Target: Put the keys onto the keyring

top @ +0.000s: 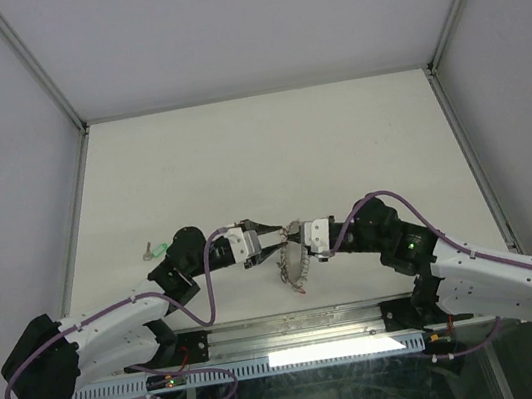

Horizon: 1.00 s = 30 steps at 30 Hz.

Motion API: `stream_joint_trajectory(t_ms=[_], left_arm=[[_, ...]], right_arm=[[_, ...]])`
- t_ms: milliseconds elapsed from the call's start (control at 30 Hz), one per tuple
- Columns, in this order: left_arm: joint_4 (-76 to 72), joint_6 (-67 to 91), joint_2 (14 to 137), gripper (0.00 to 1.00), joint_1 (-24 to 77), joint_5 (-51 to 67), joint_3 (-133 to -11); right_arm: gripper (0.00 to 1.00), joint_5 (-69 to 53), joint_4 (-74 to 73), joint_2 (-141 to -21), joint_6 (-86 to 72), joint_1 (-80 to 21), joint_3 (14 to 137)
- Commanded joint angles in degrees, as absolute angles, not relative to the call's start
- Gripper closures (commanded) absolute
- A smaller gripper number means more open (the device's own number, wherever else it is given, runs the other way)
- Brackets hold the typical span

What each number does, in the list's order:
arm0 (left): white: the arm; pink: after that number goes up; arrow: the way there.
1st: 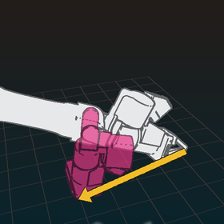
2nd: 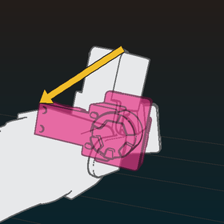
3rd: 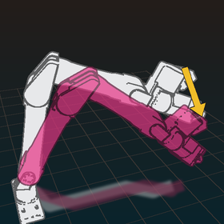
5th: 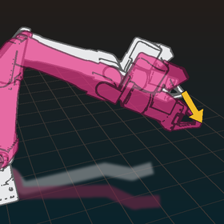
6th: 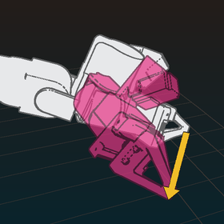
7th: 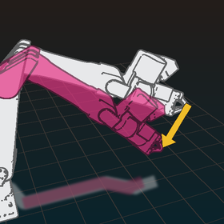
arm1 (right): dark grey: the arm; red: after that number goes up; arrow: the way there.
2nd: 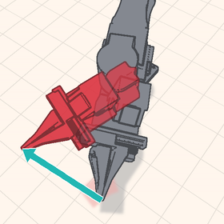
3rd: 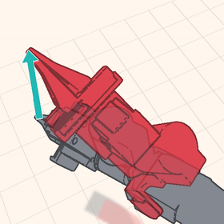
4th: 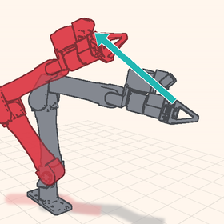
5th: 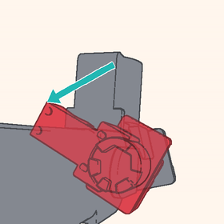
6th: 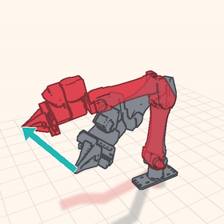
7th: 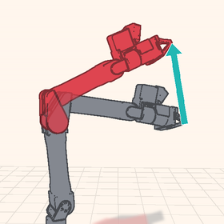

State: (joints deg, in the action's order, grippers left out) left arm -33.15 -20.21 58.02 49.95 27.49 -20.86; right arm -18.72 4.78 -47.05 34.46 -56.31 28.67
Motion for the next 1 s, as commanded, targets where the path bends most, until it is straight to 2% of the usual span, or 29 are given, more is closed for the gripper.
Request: stream_joint_trajectory(t_ms=[0, 133, 233, 533, 700, 767, 967], left_arm=[[-29.65, -22.32, 56.72, 0.61, 50.49, 27.30, -22.86], [-29.86, -22.39, 54.39, 0.57, 50.47, 25.13, -21.76], [-30.80, -22.32, 52.45, 0.49, 50.46, 24.42, -20.34], [-32.23, -21.59, 50.50, 0.48, 50.49, 31.15, -19.11], [-32.96, -21.36, 48.84, 0.47, 50.45, 30.35, -18.46], [-32.60, -21.42, 48.16, 0.49, 50.45, 29.54, -18.48], [-31.99, -20.46, 51.22, 0.63, 50.47, 30.37, -20.71]], right_arm=[[1.00, -18.66, 10.20, -45.23, 35.24, -56.87, 30.71], [1.00, -18.29, 9.68, -44.70, 35.24, -56.87, 30.42], [1.00, -18.08, 9.45, -44.48, 35.40, -56.91, 30.37], [1.00, -17.35, 8.99, -44.21, 35.51, -56.91, 30.33], [1.00, -16.93, 8.71, -44.16, 35.51, -56.87, 30.57], [1.00, -16.86, 8.62, -44.16, 35.46, -56.87, 30.66], [1.00, -16.80, 8.83, -44.33, 35.16, -56.87, 30.67]])
